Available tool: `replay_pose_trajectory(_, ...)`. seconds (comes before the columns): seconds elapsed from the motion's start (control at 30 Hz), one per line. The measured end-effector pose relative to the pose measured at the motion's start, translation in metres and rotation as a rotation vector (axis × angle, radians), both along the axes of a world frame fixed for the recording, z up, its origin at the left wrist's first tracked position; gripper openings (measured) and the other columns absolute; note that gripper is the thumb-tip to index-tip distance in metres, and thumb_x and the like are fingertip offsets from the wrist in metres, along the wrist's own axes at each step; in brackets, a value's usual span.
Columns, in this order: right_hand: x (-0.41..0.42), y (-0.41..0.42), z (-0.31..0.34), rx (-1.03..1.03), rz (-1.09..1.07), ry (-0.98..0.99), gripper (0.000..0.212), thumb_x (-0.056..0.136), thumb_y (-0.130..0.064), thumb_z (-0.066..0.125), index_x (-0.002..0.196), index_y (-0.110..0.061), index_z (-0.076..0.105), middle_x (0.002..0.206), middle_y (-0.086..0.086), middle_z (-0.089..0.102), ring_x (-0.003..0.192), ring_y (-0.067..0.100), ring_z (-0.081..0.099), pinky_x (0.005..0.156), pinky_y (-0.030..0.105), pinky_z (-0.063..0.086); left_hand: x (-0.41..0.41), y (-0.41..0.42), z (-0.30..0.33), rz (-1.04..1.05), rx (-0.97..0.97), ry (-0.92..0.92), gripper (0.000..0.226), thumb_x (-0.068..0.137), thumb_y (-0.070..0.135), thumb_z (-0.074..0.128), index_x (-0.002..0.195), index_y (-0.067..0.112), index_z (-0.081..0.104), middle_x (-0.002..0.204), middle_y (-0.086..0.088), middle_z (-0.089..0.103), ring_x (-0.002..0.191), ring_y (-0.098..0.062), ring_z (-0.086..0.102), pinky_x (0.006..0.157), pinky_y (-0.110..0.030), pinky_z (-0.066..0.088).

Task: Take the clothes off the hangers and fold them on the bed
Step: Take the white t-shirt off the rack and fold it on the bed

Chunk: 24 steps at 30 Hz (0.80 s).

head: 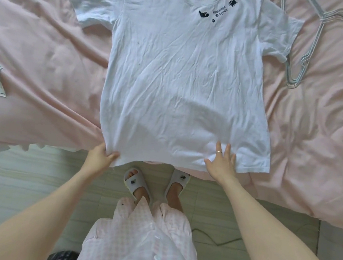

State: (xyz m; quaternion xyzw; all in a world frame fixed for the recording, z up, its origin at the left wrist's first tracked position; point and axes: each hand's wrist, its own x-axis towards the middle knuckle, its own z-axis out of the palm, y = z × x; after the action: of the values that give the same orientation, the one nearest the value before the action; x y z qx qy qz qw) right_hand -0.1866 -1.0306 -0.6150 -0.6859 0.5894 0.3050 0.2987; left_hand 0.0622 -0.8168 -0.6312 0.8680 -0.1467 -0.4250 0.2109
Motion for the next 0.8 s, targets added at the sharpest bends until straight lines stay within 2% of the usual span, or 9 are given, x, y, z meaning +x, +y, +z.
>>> replay_pose_trajectory(0.07, 0.007, -0.002, 0.007, -0.043, 0.035, 0.055, 0.055, 0.099, -0.035, 0.038, 0.148, -0.018, 0.022, 0.154, 0.014, 0.017, 0.138, 0.036, 0.026, 0.104, 0.043, 0.034, 0.003, 0.007, -0.003, 0.051, 0.129, 0.081, 0.027, 0.088, 0.013, 0.058, 0.113, 0.002, 0.061, 0.093, -0.015, 0.067, 0.074, -0.025, 0.056, 0.063, -0.031, 0.044)
replay_pose_trajectory(0.13, 0.019, -0.009, 0.017, -0.135, 0.095, 0.079, 0.036, 0.097, -0.034, 0.035, 0.113, -0.009, 0.055, 0.117, 0.015, 0.055, 0.102, 0.033, 0.054, 0.078, 0.035, 0.043, 0.012, 0.012, 0.0, 0.083, 0.231, 0.187, 0.024, 0.086, 0.009, 0.056, 0.108, 0.003, 0.062, 0.086, -0.013, 0.067, 0.063, -0.022, 0.054, 0.055, -0.028, 0.045)
replay_pose_trajectory(0.17, 0.026, -0.012, 0.022, -0.175, 0.117, 0.074, 0.034, 0.097, -0.034, 0.034, 0.091, -0.009, 0.056, 0.096, 0.011, 0.058, 0.085, 0.03, 0.055, 0.069, 0.032, 0.042, 0.017, 0.013, 0.003, 0.05, 0.273, 0.202, 0.024, 0.085, 0.008, 0.055, 0.106, 0.003, 0.063, 0.086, -0.013, 0.068, 0.064, -0.024, 0.056, 0.057, -0.028, 0.045)
replay_pose_trajectory(0.23, 0.047, -0.02, 0.033, -0.249, 0.149, 0.027, 0.037, 0.097, -0.034, 0.034, 0.073, -0.009, 0.048, 0.076, 0.006, 0.054, 0.071, 0.027, 0.05, 0.064, 0.03, 0.039, 0.032, 0.01, 0.008, 0.013, 0.311, 0.103, 0.025, 0.083, 0.011, 0.053, 0.104, 0.006, 0.065, 0.089, -0.012, 0.067, 0.081, -0.032, 0.062, 0.066, -0.031, 0.047)
replay_pose_trajectory(0.37, 0.102, -0.029, 0.047, -0.299, 0.182, -0.172, 0.029, 0.097, -0.025, 0.033, 0.086, -0.009, 0.054, 0.09, 0.008, 0.057, 0.09, 0.029, 0.056, 0.079, 0.036, 0.039, 0.064, -0.012, 0.026, 0.188, 0.166, -0.27, 0.03, 0.084, 0.008, 0.042, 0.106, 0.011, 0.063, 0.109, -0.019, 0.064, 0.102, -0.037, 0.056, 0.084, -0.04, 0.045)
replay_pose_trajectory(0.43, 0.135, -0.037, 0.051, -0.283, 0.199, -0.251, 0.032, 0.098, -0.027, 0.034, 0.111, -0.01, 0.057, 0.111, 0.009, 0.056, 0.112, 0.029, 0.051, 0.092, 0.04, 0.037, 0.081, -0.031, 0.034, 0.256, 0.05, -0.345, 0.032, 0.084, 0.004, 0.039, 0.104, 0.008, 0.063, 0.108, -0.018, 0.064, 0.102, -0.037, 0.055, 0.085, -0.04, 0.044)
replay_pose_trajectory(0.5, 0.163, -0.044, 0.051, -0.257, 0.238, -0.295, 0.039, 0.099, -0.029, 0.034, 0.133, -0.013, 0.046, 0.13, 0.008, 0.049, 0.124, 0.026, 0.041, 0.099, 0.04, 0.032, 0.097, -0.052, 0.04, 0.329, -0.018, -0.35, 0.032, 0.084, 0.003, 0.038, 0.105, 0.009, 0.062, 0.107, -0.014, 0.065, 0.103, -0.034, 0.055, 0.085, -0.038, 0.042)
replay_pose_trajectory(0.63, 0.225, -0.073, 0.044, -0.231, 0.312, -0.398, 0.045, 0.1, -0.032, 0.035, 0.141, -0.015, 0.036, 0.141, 0.006, 0.04, 0.132, 0.023, 0.032, 0.104, 0.039, 0.028, 0.138, -0.093, 0.038, 0.485, -0.169, -0.242, 0.035, 0.084, 0.005, 0.036, 0.114, 0.014, 0.052, 0.105, -0.01, 0.063, 0.098, -0.032, 0.059, 0.087, -0.04, 0.048)
replay_pose_trajectory(0.8, 0.306, -0.117, 0.031, -0.187, 0.45, -0.447, 0.051, 0.1, -0.033, 0.035, 0.148, -0.018, 0.025, 0.154, 0.004, 0.023, 0.143, 0.02, 0.013, 0.113, 0.04, 0.018, 0.2, -0.146, 0.028, 0.786, -0.333, -0.127, 0.033, 0.093, 0.007, 0.039, 0.126, 0.01, 0.039, 0.106, -0.009, 0.053, 0.066, -0.017, 0.058, 0.064, -0.034, 0.051)
